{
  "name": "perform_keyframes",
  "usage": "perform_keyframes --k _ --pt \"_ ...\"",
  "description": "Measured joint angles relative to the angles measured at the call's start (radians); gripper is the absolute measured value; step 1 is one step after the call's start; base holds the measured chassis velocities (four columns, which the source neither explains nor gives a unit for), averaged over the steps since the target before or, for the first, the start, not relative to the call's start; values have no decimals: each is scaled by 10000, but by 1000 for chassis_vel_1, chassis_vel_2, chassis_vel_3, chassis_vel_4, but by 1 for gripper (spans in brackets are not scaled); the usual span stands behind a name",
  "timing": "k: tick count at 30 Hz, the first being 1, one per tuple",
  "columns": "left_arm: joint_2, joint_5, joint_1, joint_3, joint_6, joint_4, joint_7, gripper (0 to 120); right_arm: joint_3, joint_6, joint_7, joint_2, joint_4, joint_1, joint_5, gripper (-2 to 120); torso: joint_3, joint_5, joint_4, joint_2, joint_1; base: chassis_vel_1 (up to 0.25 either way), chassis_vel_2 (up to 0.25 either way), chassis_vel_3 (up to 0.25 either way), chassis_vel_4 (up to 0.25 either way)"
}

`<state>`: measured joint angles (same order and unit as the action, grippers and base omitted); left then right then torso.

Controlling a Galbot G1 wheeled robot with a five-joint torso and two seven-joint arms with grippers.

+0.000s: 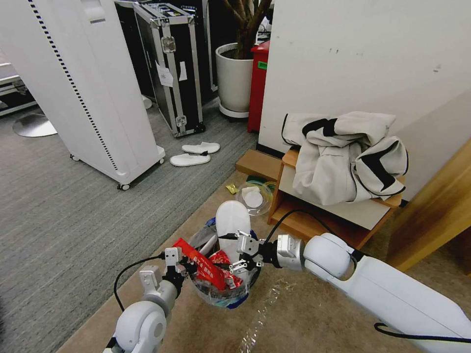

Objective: Pick up the trash bin and place the garbage on the floor into it.

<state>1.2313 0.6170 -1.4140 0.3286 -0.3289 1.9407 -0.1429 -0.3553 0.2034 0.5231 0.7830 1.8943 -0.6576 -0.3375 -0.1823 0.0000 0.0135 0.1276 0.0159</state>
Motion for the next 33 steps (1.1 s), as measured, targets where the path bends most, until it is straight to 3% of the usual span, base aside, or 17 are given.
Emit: perform_keyframes --k 6,15,25,33 --pt "-33 121 8 4 -77 -18 -90 1 260 -20 25 -233 337 -67 -211 98 0 0 0 0 0 0 0 0 0" --pt "-425 1110 3 43 -505 246 -569 1 972 -172 14 -597 877 -337 -672 100 0 0 1 0 0 0 0 0 0" --pt "-448 1931 18 -26 -909 281 -1154 1 1815 -292 58 -1062 1412 -697 -1129 100 0 0 0 0 0 0 0 0 0" --pt "-484 2608 50 -47 -1318 330 -1636 1 3299 -307 84 -1464 1887 -2120 -1234 100 0 1 2 0 0 0 0 0 0"
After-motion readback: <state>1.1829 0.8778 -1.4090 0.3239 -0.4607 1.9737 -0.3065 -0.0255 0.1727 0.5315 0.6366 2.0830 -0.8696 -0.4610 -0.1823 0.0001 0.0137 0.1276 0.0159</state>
